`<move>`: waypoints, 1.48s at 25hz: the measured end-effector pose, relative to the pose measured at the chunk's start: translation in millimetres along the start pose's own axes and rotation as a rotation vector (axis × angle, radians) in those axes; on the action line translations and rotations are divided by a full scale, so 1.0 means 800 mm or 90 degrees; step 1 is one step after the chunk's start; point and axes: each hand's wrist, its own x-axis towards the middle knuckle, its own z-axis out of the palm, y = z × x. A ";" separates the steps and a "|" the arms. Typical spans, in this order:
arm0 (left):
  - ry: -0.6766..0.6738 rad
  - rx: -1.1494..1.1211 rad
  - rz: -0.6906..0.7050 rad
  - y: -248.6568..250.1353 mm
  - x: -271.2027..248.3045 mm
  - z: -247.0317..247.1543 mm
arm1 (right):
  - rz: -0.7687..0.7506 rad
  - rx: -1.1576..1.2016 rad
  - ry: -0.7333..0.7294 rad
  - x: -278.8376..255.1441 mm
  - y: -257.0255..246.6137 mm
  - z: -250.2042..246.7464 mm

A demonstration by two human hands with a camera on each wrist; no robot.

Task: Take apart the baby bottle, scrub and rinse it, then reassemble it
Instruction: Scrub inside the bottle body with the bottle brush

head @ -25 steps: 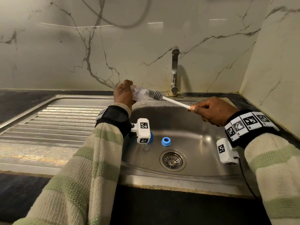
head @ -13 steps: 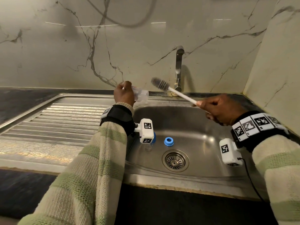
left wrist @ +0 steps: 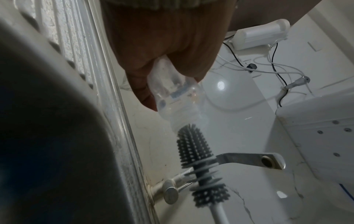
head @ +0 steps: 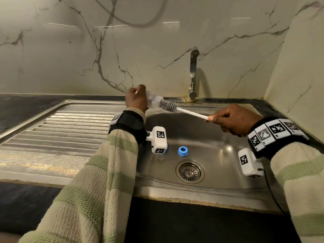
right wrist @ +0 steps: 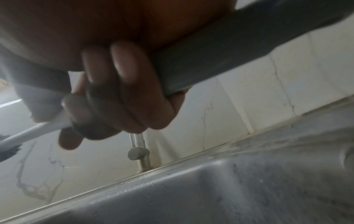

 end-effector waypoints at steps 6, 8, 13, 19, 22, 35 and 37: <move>0.000 0.022 -0.007 0.000 0.002 -0.005 | -0.018 -0.025 -0.008 0.001 -0.003 0.001; 0.002 0.033 0.002 0.000 -0.001 -0.006 | -0.012 -0.039 -0.008 0.000 -0.001 -0.002; -0.007 0.015 -0.032 0.001 0.004 -0.006 | -0.036 -0.059 0.022 0.002 -0.005 0.000; -0.039 0.065 -0.010 0.007 -0.013 0.001 | -0.042 -0.105 0.035 0.002 -0.008 -0.001; -0.032 0.071 -0.017 0.006 -0.008 0.000 | -0.032 -0.047 -0.017 0.001 -0.010 0.003; 0.000 0.078 -0.077 0.010 -0.021 -0.009 | -0.035 -0.147 0.159 0.006 0.003 -0.018; -0.051 0.013 -0.180 0.013 -0.027 -0.008 | -0.065 -0.111 0.133 0.005 -0.003 -0.012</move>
